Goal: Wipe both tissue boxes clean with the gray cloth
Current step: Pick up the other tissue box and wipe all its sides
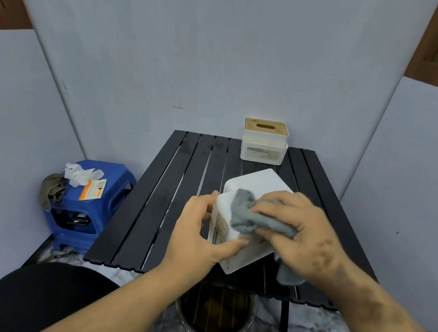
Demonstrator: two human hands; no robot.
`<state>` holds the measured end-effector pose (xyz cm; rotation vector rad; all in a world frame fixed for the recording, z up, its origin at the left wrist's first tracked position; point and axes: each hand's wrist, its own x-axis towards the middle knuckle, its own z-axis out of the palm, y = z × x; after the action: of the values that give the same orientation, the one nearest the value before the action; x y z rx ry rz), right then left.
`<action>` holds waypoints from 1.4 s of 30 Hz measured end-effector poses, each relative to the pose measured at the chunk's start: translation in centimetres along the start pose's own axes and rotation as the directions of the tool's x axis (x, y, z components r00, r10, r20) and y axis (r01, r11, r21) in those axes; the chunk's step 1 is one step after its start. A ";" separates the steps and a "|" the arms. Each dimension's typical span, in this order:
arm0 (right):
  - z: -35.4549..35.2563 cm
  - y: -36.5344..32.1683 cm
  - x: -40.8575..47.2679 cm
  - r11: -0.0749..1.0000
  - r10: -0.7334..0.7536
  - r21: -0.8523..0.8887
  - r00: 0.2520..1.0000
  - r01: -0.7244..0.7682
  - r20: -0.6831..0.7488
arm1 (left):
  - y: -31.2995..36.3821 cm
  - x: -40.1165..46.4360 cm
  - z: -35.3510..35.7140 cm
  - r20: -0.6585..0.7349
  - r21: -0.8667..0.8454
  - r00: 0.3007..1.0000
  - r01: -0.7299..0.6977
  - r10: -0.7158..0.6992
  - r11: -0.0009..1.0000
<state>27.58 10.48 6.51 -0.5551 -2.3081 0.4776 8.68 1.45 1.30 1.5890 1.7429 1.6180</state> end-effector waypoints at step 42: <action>0.5 -0.2 2.4 0.989 0.040 -0.146 0.989 -0.019 0.141 | 0.5 0.3 -0.5 0.075 -0.048 0.985 0.156 -0.153 0.987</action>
<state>25.54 11.46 7.59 -0.6440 -2.4891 0.3766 8.42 1.36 2.02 1.4310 1.7257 1.5041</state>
